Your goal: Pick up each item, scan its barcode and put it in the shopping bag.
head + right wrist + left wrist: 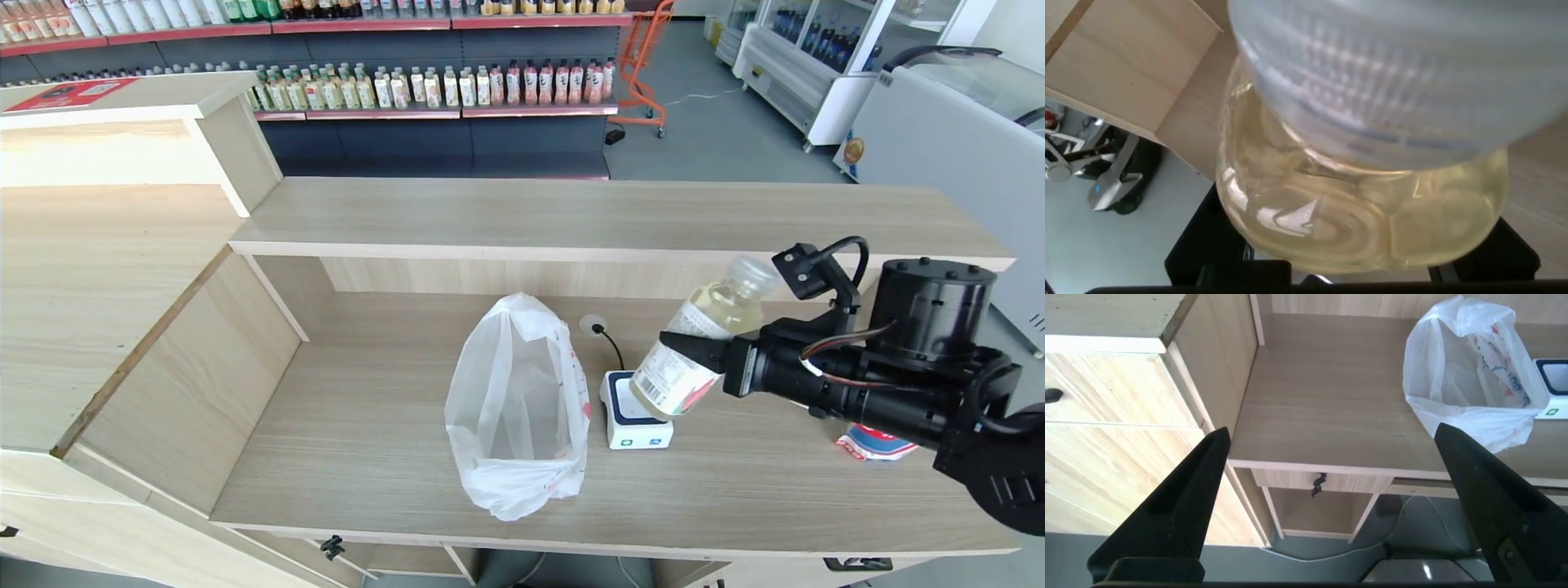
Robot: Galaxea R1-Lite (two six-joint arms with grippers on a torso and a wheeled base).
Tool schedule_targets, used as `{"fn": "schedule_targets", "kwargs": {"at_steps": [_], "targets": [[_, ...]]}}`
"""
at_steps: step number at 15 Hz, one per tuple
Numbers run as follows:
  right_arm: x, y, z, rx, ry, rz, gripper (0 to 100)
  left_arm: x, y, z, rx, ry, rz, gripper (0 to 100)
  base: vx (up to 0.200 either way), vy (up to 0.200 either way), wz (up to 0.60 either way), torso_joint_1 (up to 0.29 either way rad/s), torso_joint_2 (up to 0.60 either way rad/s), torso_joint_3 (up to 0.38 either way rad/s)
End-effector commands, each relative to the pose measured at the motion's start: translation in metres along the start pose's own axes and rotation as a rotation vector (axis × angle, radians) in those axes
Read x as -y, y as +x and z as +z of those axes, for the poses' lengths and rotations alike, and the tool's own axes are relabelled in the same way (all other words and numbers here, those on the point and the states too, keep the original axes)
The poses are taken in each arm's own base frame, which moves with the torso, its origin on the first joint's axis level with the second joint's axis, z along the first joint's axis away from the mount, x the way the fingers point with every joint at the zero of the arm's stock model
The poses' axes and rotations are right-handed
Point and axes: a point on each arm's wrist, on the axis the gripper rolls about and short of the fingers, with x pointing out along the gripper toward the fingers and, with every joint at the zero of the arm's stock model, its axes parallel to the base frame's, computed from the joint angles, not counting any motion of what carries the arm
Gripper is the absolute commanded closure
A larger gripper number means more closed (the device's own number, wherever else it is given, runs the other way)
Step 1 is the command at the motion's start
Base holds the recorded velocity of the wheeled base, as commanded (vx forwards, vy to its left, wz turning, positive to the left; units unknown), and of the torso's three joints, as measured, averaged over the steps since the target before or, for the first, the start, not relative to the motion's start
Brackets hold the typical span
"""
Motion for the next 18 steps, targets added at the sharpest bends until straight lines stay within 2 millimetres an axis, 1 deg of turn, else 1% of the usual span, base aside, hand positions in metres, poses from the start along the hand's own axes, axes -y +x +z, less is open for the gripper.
{"fn": "schedule_targets", "kwargs": {"at_steps": [1, 2, 3, 4, 5, 6, 8, 9, 10, 11, 12, 13, 14, 16, 18], "targets": [[0.006, 0.039, -0.030, -0.076, 0.015, -0.002, 100, 0.000, 0.000, 0.000, 0.000, 0.000, -0.001, 0, 0.000, 0.000, 0.00, 0.000, 0.00, 0.000], [0.004, 0.051, -0.036, -0.082, 0.014, -0.013, 100, 0.000, 0.000, 0.000, 0.000, 0.000, -0.001, 0, 0.000, 0.000, 0.00, 0.000, 0.00, 0.000], [-0.001, 0.061, -0.046, -0.106, 0.019, -0.037, 100, 0.000, 0.000, 0.000, 0.000, 0.000, -0.001, 0, 0.000, 0.000, 0.00, 0.000, 0.00, 0.000], [-0.004, 0.069, -0.056, -0.131, 0.019, -0.029, 100, 0.000, 0.000, 0.000, 0.000, 0.000, -0.001, 0, 0.000, 0.000, 0.00, 0.000, 0.00, 0.000], [-0.005, 0.073, -0.058, -0.134, 0.018, -0.023, 100, 0.000, 0.000, 0.000, 0.000, 0.000, -0.001, 0, 0.000, 0.000, 0.00, 0.000, 0.00, 0.000], [-0.007, 0.096, -0.065, -0.131, 0.008, -0.004, 100, 0.000, 0.000, 0.000, 0.000, 0.000, -0.001, 0, 0.000, 0.000, 0.00, 0.000, 0.00, 0.000], [-0.009, 0.128, -0.071, -0.109, -0.022, 0.018, 100, 0.000, 0.000, 0.000, 0.000, 0.000, -0.001, 0, 0.000, 0.000, 0.00, 0.000, 0.00, 0.000], [-0.010, 0.138, -0.072, -0.102, -0.039, 0.028, 100, 0.000, 0.000, 0.000, 0.000, 0.000, -0.001, 0, 0.000, 0.000, 0.00, 0.000, 0.00, 0.000], [-0.012, 0.152, -0.079, -0.102, -0.071, 0.040, 100, 0.000, 0.000, 0.000, 0.000, 0.000, -0.001, 0, 0.000, 0.000, 0.00, 0.000, 0.00, 0.000], [-0.015, 0.168, -0.093, -0.113, -0.116, 0.059, 100, 0.000, 0.000, 0.000, 0.000, 0.000, -0.001, 0, 0.000, 0.000, 0.00, 0.000, 0.00, 0.000], [-0.015, 0.175, -0.101, -0.120, -0.128, 0.062, 100, 0.000, 0.000, 0.000, 0.000, 0.000, -0.001, 0, 0.000, 0.000, 0.00, 0.000, 0.00, 0.000], [-0.016, 0.179, -0.111, -0.141, -0.137, 0.068, 100, 0.000, 0.000, 0.000, 0.000, 0.000, -0.001, 0, 0.000, 0.000, 0.00, 0.000, 0.00, 0.000], [-0.013, 0.183, -0.123, -0.160, -0.185, 0.071, 100, 0.000, 0.000, 0.000, 0.000, 0.000, -0.001, 0, 0.000, 0.000, 0.00, 0.000, 0.00, 0.000], [-0.007, 0.189, -0.134, -0.152, -0.290, 0.072, 100, 0.000, 0.000, 0.000, 0.000, 0.000, -0.001, 0, 0.000, 0.000, 0.00, 0.000, 0.00, 0.000], [-0.008, 0.192, -0.136, -0.136, -0.326, 0.079, 100, 0.000, 0.000, 0.000, 0.000, 0.000, -0.001, 0, 0.000, 0.000, 0.00, 0.000, 0.00, 0.000]]}}
